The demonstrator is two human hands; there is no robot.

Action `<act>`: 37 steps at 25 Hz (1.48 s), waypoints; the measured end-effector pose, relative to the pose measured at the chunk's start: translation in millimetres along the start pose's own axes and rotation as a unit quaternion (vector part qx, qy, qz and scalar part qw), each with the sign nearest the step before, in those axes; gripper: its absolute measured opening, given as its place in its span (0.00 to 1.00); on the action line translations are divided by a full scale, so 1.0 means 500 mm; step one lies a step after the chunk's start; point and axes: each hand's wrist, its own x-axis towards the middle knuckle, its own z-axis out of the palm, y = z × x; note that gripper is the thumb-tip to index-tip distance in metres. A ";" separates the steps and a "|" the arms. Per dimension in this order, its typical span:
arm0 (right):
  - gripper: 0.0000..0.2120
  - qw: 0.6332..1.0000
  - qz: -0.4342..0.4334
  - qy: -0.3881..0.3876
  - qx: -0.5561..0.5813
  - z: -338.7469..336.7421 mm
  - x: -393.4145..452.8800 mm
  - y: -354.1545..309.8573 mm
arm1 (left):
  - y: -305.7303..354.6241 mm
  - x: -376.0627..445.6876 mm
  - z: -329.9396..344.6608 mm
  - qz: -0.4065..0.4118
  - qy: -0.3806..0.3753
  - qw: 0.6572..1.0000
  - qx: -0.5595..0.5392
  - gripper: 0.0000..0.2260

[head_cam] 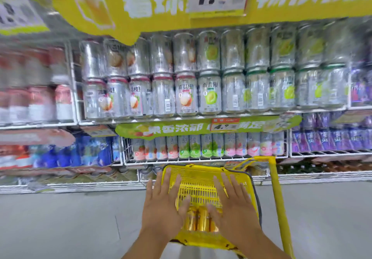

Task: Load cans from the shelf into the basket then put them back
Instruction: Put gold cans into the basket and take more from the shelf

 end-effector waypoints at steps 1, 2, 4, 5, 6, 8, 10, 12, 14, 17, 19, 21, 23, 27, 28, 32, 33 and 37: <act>0.35 1.000 -0.005 0.003 0.001 -0.041 -0.002 -0.015 | 0.004 -0.003 -0.040 -0.008 0.004 1.000 -0.006 0.30; 0.35 1.000 -0.015 0.004 0.003 -0.078 -0.005 -0.029 | 0.013 -0.008 -0.076 -0.015 0.005 1.000 -0.013 0.30; 0.35 0.999 -0.039 0.021 0.011 -0.151 -0.007 -0.056 | 0.032 -0.014 -0.149 -0.020 0.016 0.999 -0.018 0.31; 0.34 0.998 -0.049 0.028 0.015 -0.190 -0.006 -0.070 | 0.036 -0.013 -0.186 -0.020 0.027 0.999 -0.020 0.32; 0.34 0.998 -0.054 0.038 0.014 -0.237 -0.006 -0.084 | 0.036 -0.014 -0.229 -0.022 0.039 0.999 -0.024 0.33; 0.36 0.996 -0.067 0.051 0.018 -0.310 -0.001 -0.106 | 0.031 -0.015 -0.303 -0.027 0.059 0.997 -0.033 0.33; 0.37 0.994 -0.083 0.058 0.042 -0.379 0.001 -0.122 | 0.026 -0.023 -0.366 -0.031 0.076 0.996 -0.035 0.32; 0.38 0.992 -0.099 0.061 0.044 -0.443 0.003 -0.132 | 0.019 -0.034 -0.428 -0.028 0.094 0.995 -0.036 0.32; 0.38 0.991 -0.113 0.056 0.037 -0.504 0.012 -0.137 | 0.003 -0.035 -0.485 -0.027 0.117 0.992 -0.027 0.35; 0.37 0.989 -0.127 0.061 0.033 -0.604 0.036 -0.149 | -0.027 -0.025 -0.575 -0.043 0.142 0.989 -0.001 0.35; 0.38 0.987 -0.138 0.073 0.033 -0.665 0.046 -0.163 | -0.027 -0.024 -0.627 -0.056 0.156 0.986 -0.010 0.34; 0.38 0.984 -0.158 0.077 0.028 -0.713 0.052 -0.182 | -0.024 -0.019 -0.666 -0.062 0.165 0.984 -0.015 0.34; 0.38 0.981 -0.171 0.084 0.029 -0.756 0.064 -0.199 | -0.028 0.000 -0.711 -0.056 0.202 0.978 -0.018 0.34; 0.38 0.979 -0.165 0.113 0.047 -0.851 0.119 -0.245 | -0.077 0.085 -0.824 -0.044 0.241 0.969 -0.026 0.34; 0.38 0.979 -0.159 0.117 0.059 -0.875 0.133 -0.258 | -0.087 0.107 -0.851 -0.041 0.254 0.966 -0.028 0.34; 0.39 0.973 -0.148 0.134 0.113 -0.955 0.203 -0.316 | -0.115 0.200 -0.935 -0.031 0.264 0.962 -0.071 0.34; 0.39 0.972 -0.143 0.142 0.123 -0.970 0.222 -0.331 | -0.119 0.219 -0.951 -0.032 0.267 0.960 -0.079 0.34; 0.40 0.971 -0.084 0.151 0.164 -1.012 0.291 -0.381 | -0.126 0.285 -0.989 -0.034 0.270 0.955 -0.115 0.34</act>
